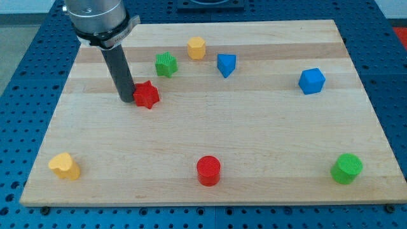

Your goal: Point your arm to the blue cube

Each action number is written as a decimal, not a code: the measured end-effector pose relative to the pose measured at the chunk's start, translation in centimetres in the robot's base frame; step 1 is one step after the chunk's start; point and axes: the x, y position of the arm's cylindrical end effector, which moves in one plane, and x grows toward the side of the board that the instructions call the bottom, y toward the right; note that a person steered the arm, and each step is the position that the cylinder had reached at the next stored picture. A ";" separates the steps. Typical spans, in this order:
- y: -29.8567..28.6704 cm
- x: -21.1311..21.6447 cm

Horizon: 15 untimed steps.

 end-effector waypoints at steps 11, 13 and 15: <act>41.0 -3.7; 37.7 -2.2; 36.3 -1.7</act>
